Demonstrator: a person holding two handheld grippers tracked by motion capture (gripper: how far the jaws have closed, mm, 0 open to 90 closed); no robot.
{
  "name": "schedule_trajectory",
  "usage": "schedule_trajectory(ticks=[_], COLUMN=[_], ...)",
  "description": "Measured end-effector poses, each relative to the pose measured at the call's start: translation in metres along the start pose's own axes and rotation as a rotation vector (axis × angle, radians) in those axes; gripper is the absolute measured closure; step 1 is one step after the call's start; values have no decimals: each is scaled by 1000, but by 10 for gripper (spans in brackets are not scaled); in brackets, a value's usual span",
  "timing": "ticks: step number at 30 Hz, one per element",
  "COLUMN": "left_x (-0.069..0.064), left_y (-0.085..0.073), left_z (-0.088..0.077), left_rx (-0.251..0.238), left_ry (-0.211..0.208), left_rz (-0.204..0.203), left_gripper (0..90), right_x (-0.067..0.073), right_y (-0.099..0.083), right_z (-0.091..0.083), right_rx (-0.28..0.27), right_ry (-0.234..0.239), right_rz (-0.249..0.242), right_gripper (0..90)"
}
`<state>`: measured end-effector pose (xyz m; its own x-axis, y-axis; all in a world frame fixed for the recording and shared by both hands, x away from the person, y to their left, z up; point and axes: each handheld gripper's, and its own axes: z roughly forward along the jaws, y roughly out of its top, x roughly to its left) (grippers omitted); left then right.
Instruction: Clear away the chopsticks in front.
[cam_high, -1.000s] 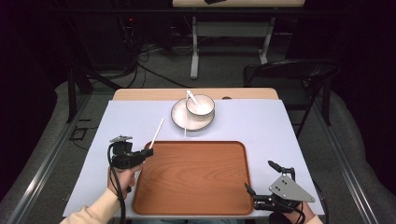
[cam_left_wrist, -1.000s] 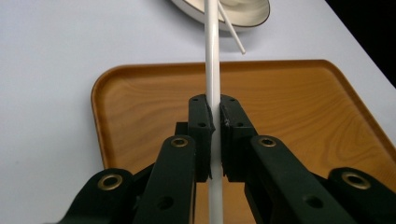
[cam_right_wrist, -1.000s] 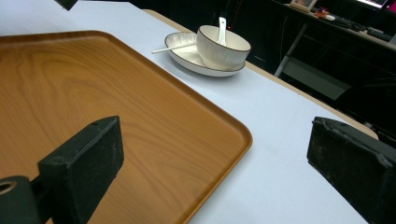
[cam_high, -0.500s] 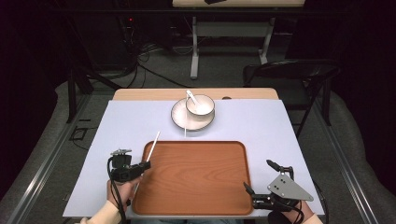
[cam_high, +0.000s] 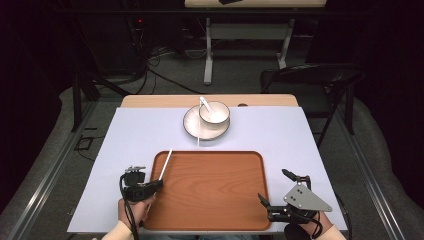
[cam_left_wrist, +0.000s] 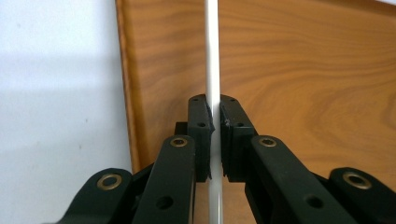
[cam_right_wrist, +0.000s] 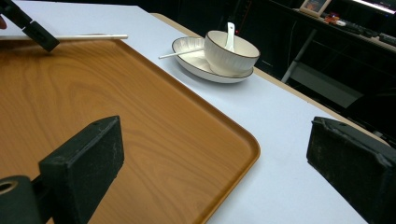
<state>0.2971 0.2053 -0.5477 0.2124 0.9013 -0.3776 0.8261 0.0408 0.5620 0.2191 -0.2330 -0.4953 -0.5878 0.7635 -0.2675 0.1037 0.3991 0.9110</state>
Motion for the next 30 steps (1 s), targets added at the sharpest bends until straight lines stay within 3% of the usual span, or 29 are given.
schedule_trajectory(ticks=[7,14,20,23,26,30], left_x=[-1,-2,-4,-6,-7,-9], left_y=[-3,-5,-4,-2,0,6], left_z=[1,0,2,2,1,-3], left_rx=[5,-3,-11,-2,8,-16], left_ry=[40,52,58,46,38,29], left_rz=[7,-14,-2,19,39,66], left_gripper=[840,834,802,731,599,437], right_x=[0,0,0,0,0,0], right_y=[0,0,0,-1,-1,-1], right_z=[0,-1,-1,-2,-2,-3], right_rx=[-4,-3,-2,-3,-1,1], right_ry=[-2,-3,-6,-9,-9,-10], right_rz=[3,4,4,4,6,6], right_gripper=[35,35,35,35,36,37])
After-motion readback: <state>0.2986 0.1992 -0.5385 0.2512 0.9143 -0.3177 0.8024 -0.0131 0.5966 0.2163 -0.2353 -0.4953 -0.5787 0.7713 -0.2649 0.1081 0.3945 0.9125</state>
